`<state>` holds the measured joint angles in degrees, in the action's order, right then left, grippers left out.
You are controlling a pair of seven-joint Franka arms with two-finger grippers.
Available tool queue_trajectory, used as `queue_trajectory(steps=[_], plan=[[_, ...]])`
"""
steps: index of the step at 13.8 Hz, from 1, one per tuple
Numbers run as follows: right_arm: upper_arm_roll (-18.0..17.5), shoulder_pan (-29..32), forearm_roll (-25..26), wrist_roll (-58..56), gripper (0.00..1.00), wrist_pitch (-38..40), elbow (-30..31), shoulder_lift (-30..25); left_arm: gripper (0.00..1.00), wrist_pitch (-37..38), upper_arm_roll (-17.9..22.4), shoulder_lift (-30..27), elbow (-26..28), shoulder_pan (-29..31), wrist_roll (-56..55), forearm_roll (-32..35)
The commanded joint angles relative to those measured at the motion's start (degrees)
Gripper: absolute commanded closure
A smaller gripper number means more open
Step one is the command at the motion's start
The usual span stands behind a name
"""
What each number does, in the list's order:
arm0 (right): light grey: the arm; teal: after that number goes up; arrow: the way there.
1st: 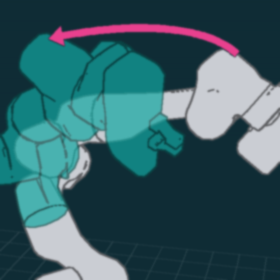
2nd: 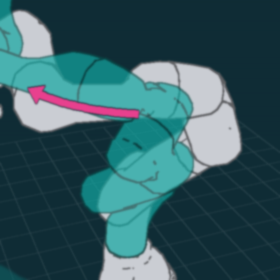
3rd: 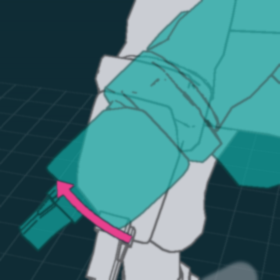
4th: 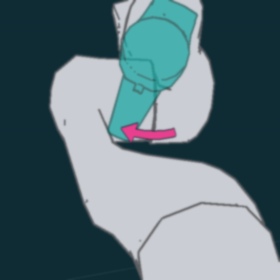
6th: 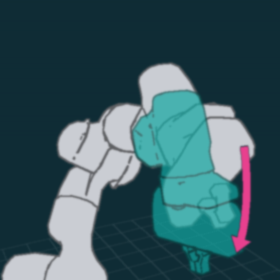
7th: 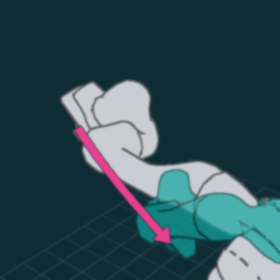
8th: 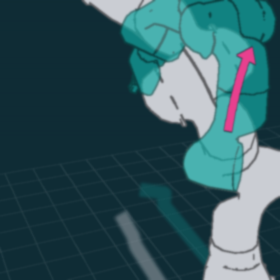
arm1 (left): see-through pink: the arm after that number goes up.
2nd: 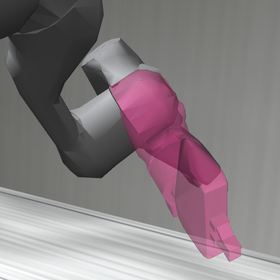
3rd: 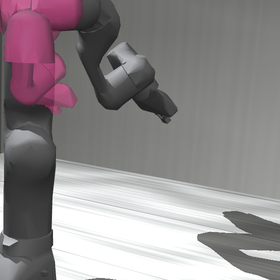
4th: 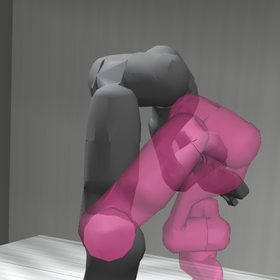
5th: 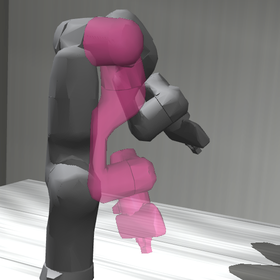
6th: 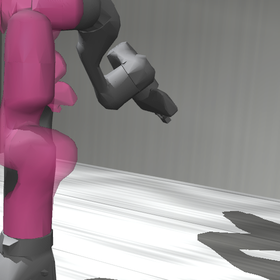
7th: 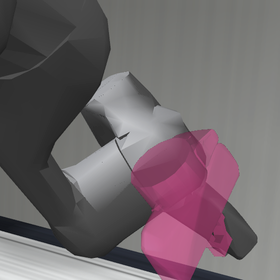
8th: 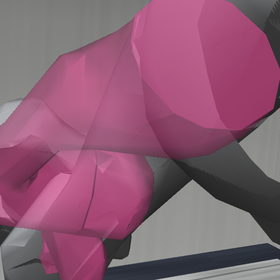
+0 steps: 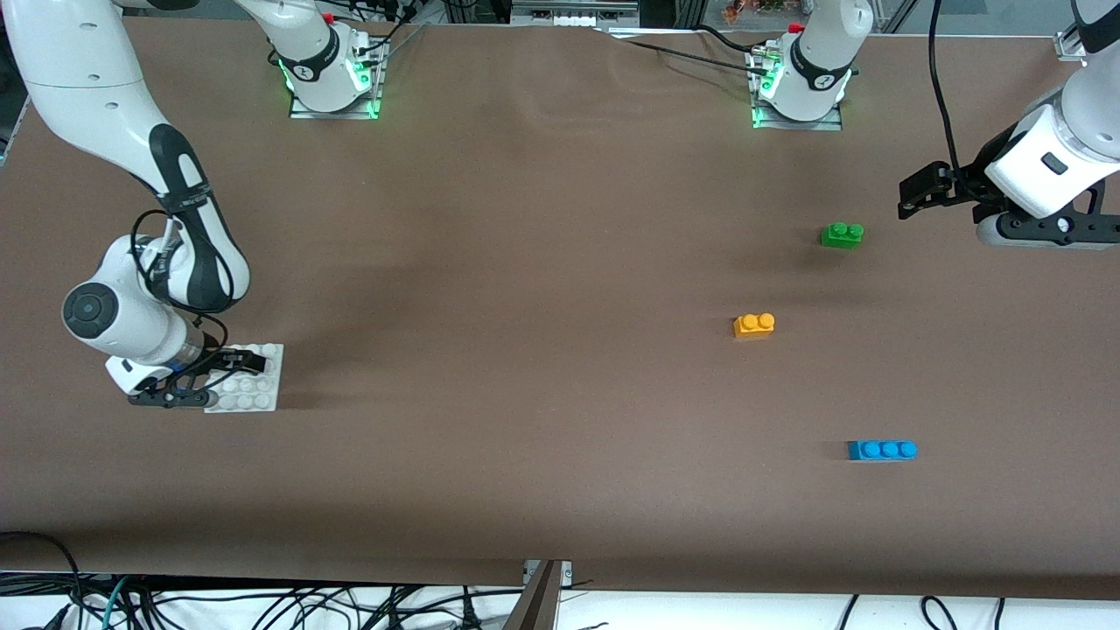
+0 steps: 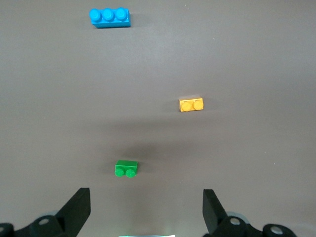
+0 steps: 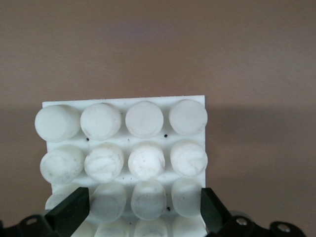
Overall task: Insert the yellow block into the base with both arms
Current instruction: 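Slide the white base plate along the table with the right gripper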
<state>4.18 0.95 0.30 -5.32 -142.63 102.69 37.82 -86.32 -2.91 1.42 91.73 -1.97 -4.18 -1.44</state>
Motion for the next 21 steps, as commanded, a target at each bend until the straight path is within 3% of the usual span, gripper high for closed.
queue_trajectory(steps=[1, 5, 15, 21], plan=[[-1.64, -2.26, -1.78, 0.48, 0.0, -2.29, -0.3, 2.43, 0.0, 1.42, 0.1, 0.86, -1.9, 0.21, 1.19, -0.49], [-1.72, -8.15, -6.89, 3.19, 0.0, -3.26, -0.47, 2.96, 0.0, 1.42, 0.1, 0.86, -1.9, 0.21, 1.19, -0.49], [-1.81, -23.0, -6.8, 20.25, 0.0, -3.35, -3.55, 4.62, 0.0, 1.42, 0.1, 0.86, -1.9, 0.21, 1.28, -0.49], [-1.72, -32.23, -6.54, 29.29, 0.0, -3.35, -8.99, 8.05, 0.0, 1.42, 0.19, 0.86, -1.9, 0.21, 1.28, -0.49]])
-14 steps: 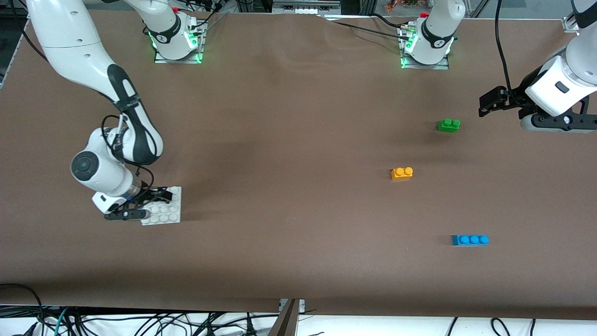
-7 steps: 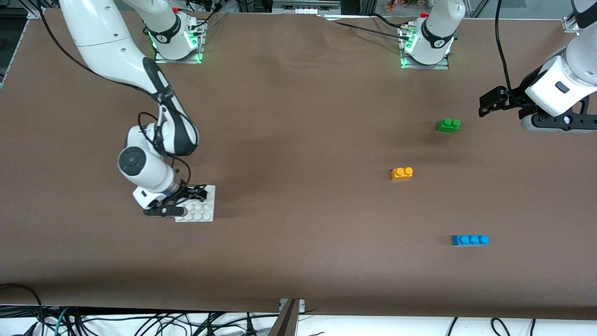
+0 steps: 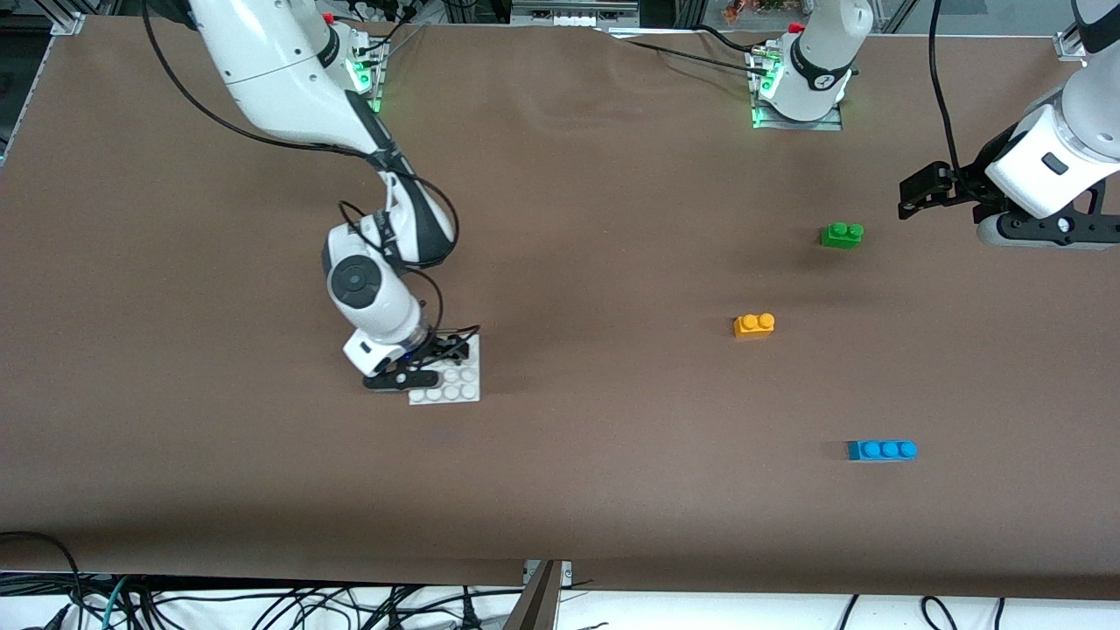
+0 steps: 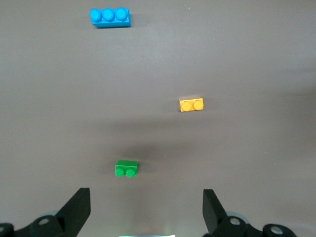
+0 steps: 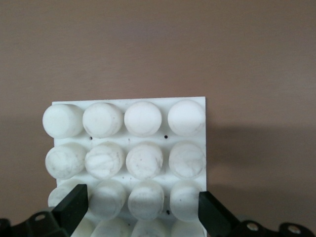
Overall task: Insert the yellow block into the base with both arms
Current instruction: 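Keep sliding the base plate toward the table center, right gripper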
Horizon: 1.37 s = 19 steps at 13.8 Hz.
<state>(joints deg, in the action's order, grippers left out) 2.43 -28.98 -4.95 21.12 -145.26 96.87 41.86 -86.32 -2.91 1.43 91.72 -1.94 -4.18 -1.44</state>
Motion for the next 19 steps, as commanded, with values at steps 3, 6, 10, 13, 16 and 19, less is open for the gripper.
queue_trajectory(steps=[3, 6, 10, 13, 16, 19], plan=[[0.03, -5.72, -1.12, 7.96, 0.0, -0.64, -5.81, 5.69, 0.0, 1.42, 0.09, 0.86, -1.9, 0.18, 1.19, -0.4], [0.03, -8.89, -1.12, 12.27, 0.0, -0.64, -8.35, 7.44, 0.0, 1.42, 0.09, 0.86, -1.9, 0.18, 1.28, -0.49], [0.03, -12.67, -1.03, 16.76, 0.0, -0.64, -11.79, 10.08, 0.0, 1.42, 0.09, 0.86, -1.9, 0.18, 1.28, -0.49], [0.12, -15.13, -1.03, 19.66, 0.0, -0.64, -13.19, 10.26, 0.0, 1.42, 0.09, 0.86, -1.9, 0.18, 1.19, -0.49], [0.2, -18.2, -0.94, 23.77, 0.0, -0.64, -15.12, 11.75, 0.0, 1.42, 0.09, 0.86, -1.9, 0.18, 1.28, -0.49], [0.38, -20.58, -0.94, 26.08, 0.0, -0.64, -17.41, 13.69, 0.0, 1.51, 0.09, 0.86, -1.81, 0.18, 1.28, -0.49]])
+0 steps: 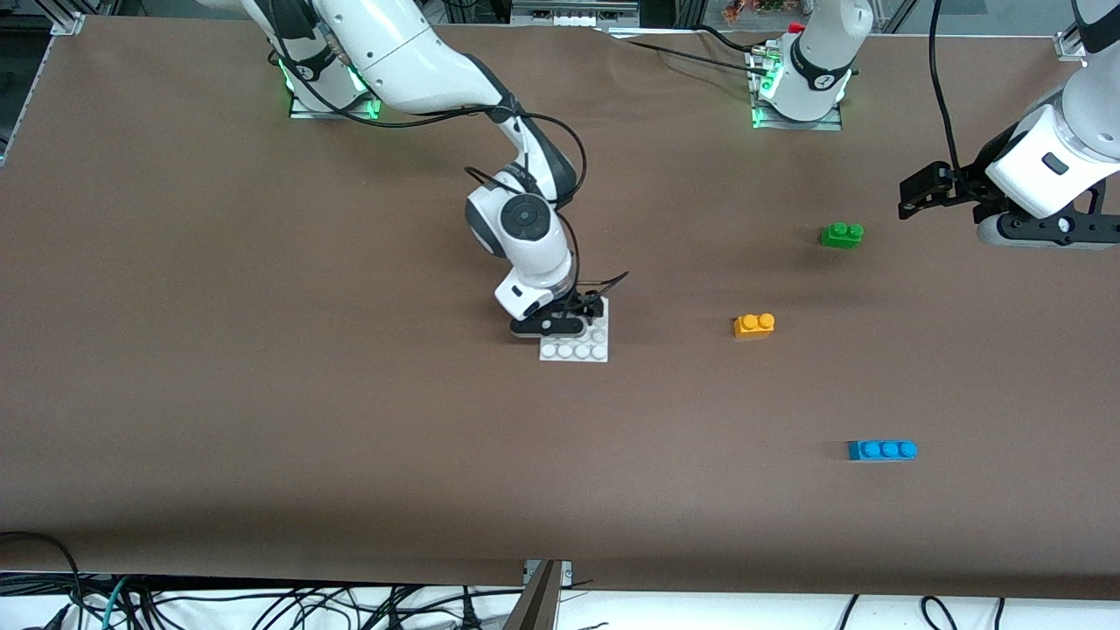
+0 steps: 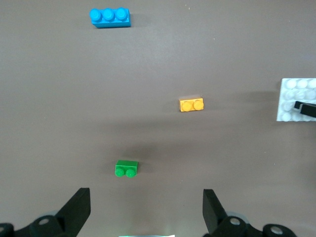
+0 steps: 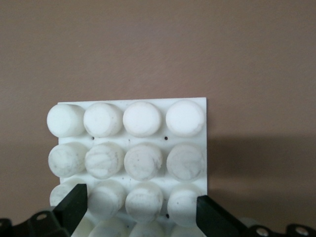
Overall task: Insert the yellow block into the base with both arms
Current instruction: 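Keep sliding the base plate toward the table center, right gripper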
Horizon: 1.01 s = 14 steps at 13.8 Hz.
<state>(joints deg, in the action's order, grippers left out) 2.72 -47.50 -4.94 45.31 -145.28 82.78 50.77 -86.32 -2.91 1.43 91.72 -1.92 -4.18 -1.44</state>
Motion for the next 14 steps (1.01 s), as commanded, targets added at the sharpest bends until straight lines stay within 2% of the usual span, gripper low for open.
queue_trajectory(steps=[1, 9, 14], plan=[[0.09, -2.51, -0.94, 1.88, 0.0, -0.62, -3.42, 4.77, 0.0, 1.42, 0.09, 0.86, -1.9, 0.17, 1.28, -0.49], [2.02, -2.86, -0.42, 0.83, 0.0, 2.18, -4.2, 3.11, 0.0, 1.51, 0.09, 0.86, -1.81, 0.17, 1.19, -0.49], [3.86, -2.42, -0.42, 0.22, 0.0, 20.88, -14.12, 0.48, 0.0, 1.42, 0.09, 0.86, -1.9, 0.17, 1.01, -0.49]])
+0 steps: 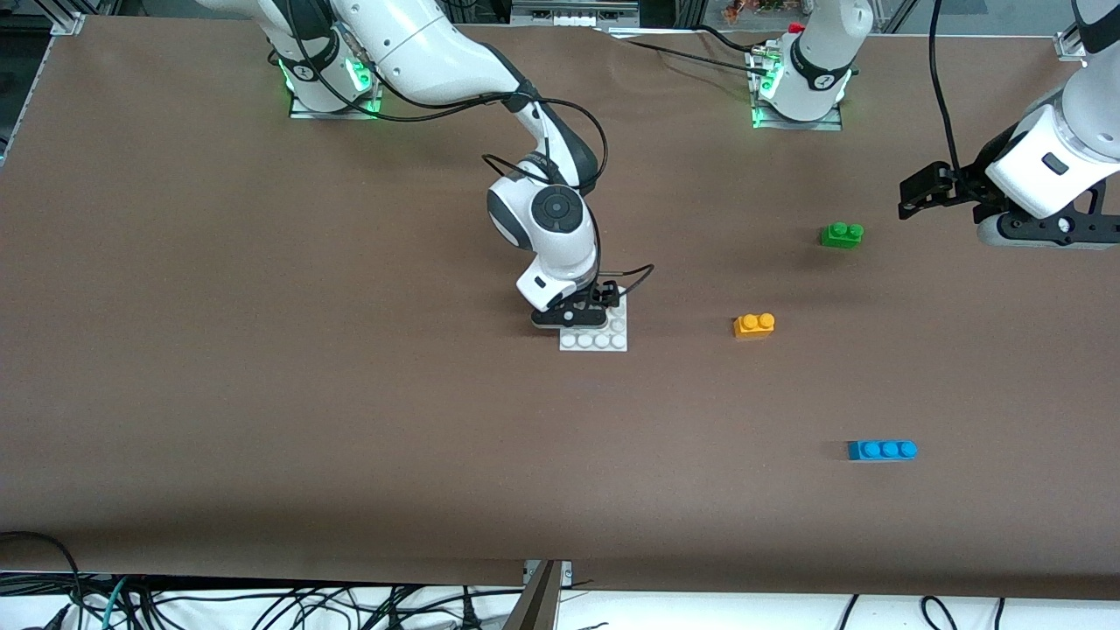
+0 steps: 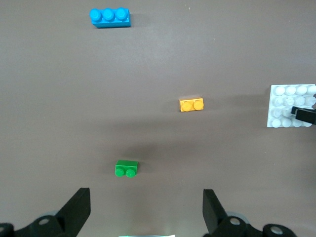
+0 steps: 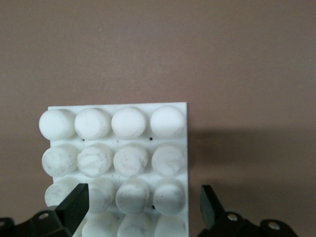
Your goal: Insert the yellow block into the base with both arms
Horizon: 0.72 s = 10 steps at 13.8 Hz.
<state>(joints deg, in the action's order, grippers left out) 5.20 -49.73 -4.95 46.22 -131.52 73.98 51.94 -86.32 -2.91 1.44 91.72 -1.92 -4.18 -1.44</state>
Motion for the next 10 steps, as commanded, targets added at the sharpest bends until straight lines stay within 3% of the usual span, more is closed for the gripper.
queue_trajectory(steps=[1, 4, 10], plan=[[2.01, -0.02, -0.41, -1.74, 0.0, 10.2, -6.73, -1.75, 0.0, 1.42, 0.09, 0.85, -1.81, 0.16, 1.1, -0.49], [6.57, 0.68, -0.59, -10.33, 0.0, 15.66, -7.36, -5.79, 0.0, 1.5, 0.09, 0.85, -1.81, 0.16, 1.1, -0.4], [12.28, 8.49, -1.02, -27.56, 0.0, 25.07, -6.92, -14.23, 0.0, 1.59, 0.01, 1.11, -1.54, 0.16, 0.57, -0.66]])
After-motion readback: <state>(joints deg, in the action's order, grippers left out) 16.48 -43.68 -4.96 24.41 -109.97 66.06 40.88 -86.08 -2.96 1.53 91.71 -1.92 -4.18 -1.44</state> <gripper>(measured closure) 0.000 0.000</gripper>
